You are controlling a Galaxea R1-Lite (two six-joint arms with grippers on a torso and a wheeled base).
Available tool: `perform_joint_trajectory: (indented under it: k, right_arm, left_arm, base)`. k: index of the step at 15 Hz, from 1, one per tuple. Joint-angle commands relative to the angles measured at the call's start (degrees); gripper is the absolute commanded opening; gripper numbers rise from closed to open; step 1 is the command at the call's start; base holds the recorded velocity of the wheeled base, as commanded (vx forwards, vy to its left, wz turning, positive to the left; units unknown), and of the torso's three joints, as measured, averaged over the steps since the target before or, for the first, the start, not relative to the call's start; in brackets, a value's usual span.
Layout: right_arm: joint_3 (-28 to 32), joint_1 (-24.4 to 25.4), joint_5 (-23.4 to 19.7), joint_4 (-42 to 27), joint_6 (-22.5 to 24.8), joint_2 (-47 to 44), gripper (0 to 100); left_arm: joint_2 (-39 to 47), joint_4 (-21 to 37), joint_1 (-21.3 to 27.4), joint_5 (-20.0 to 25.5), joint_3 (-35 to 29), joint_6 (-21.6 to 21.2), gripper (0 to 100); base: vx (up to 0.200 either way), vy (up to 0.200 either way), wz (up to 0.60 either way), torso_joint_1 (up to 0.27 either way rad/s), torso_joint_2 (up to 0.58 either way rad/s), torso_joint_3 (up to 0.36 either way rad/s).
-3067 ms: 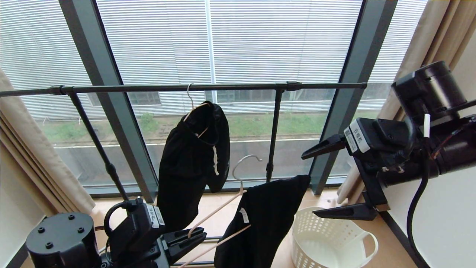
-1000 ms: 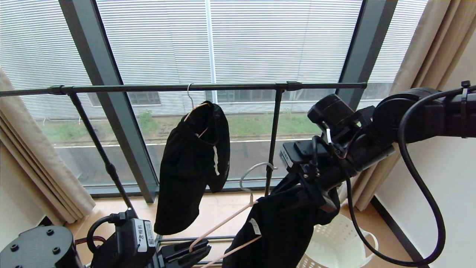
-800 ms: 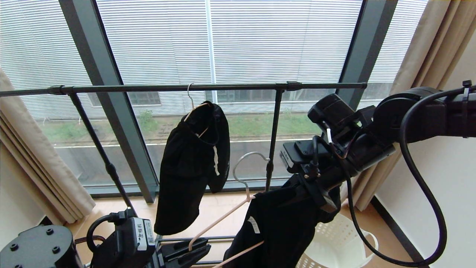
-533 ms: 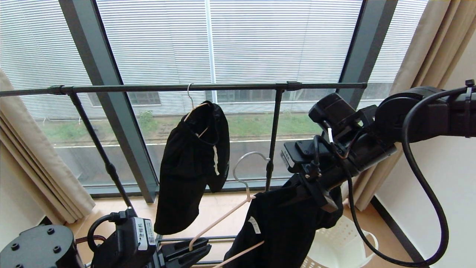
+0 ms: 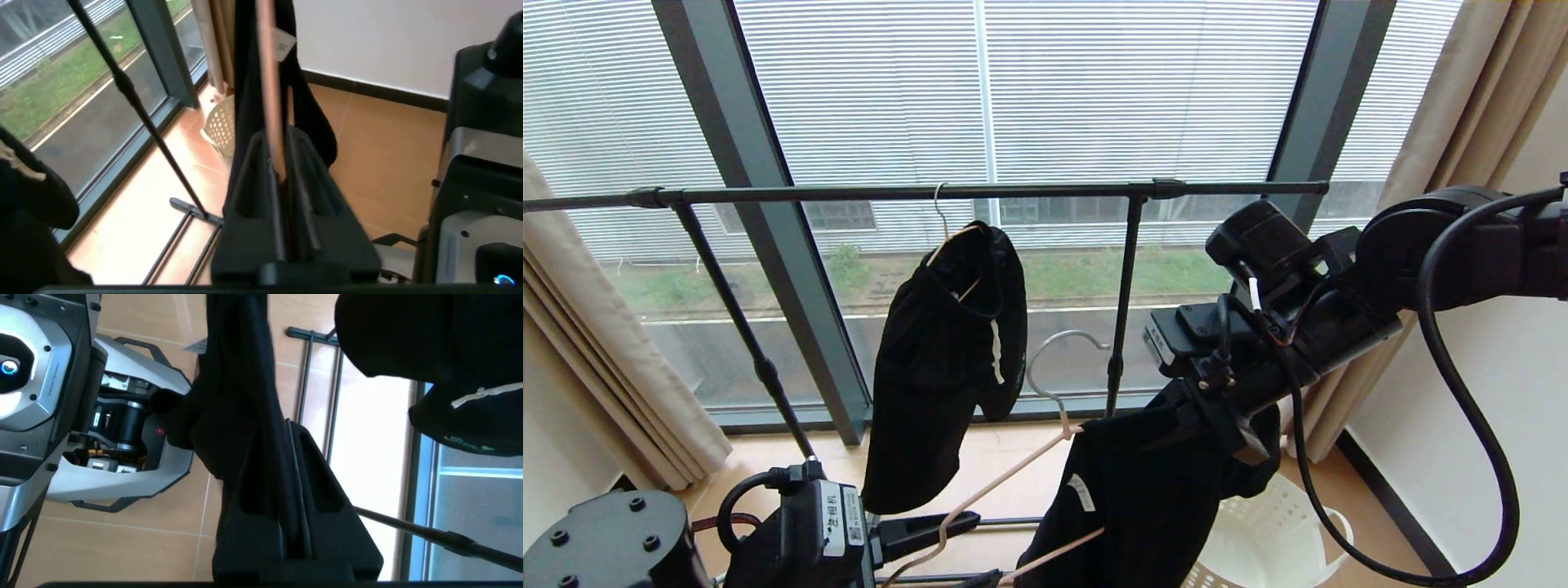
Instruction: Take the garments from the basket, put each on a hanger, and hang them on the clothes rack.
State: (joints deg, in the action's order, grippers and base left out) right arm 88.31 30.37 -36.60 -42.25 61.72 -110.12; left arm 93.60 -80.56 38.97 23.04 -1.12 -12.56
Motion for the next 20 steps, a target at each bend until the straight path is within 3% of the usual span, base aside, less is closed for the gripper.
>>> perform_joint_trajectory:
  k: [1, 5, 9, 12, 13, 15, 17, 19, 20]
  right_arm:
    - [0.0, 0.0, -0.1, 0.0, 0.1, 0.4, 0]
    - [0.1, 0.0, -0.1, 0.0, 0.1, 1.1, 0]
    - [0.2, -0.1, 0.0, 0.4, -0.3, 1.0, 0]
    - [2.4, -1.5, 3.5, 1.9, -5.1, 0.9, 0]
    - [4.1, -1.5, 6.1, 3.6, -11.8, 0.8, 0]
    - [4.5, -1.5, 7.0, 7.9, -18.3, 1.0, 0]
    - [4.5, -2.2, 7.4, 10.3, -19.8, 1.0, 0]
    - [5.1, -2.2, 7.5, 11.1, -23.2, 1.3, 0]
    - [5.2, -2.2, 7.4, 11.1, -23.5, 1.4, 0]
  left_arm:
    - [0.2, 0.0, -0.1, -0.1, -0.2, 0.1, 100]
    - [-1.1, -0.5, -5.1, 0.0, -0.9, 0.0, 100]
    - [-1.6, -1.2, -5.9, -0.3, -1.4, 1.0, 100]
    - [-2.2, -1.2, -8.6, -0.4, -3.8, 9.9, 100]
    - [-2.1, -1.0, -10.2, -0.3, -5.8, 16.1, 100]
    - [0.2, -0.7, -12.0, -0.3, -9.1, 21.0, 100]
    - [2.0, -0.7, -13.0, -0.3, -11.2, 24.5, 100]
    - [4.1, -0.6, -13.3, -0.2, -13.6, 31.6, 100]
    - [4.4, -0.6, -13.2, -0.2, -13.7, 32.1, 100]
  base:
    - [0.000, 0.000, 0.00, 0.000, 0.00, 0.000]
    - [0.000, 0.000, 0.00, 0.000, 0.00, 0.000]
    - [0.000, 0.000, 0.00, 0.000, 0.00, 0.000]
    - [0.000, 0.000, 0.00, 0.000, 0.00, 0.000]
    - [0.000, 0.000, 0.00, 0.000, 0.00, 0.000]
    - [0.000, 0.000, 0.00, 0.000, 0.00, 0.000]
    - [0.000, 0.000, 0.00, 0.000, 0.00, 0.000]
    - [0.000, 0.000, 0.00, 0.000, 0.00, 0.000]
    - [0.000, 0.000, 0.00, 0.000, 0.00, 0.000]
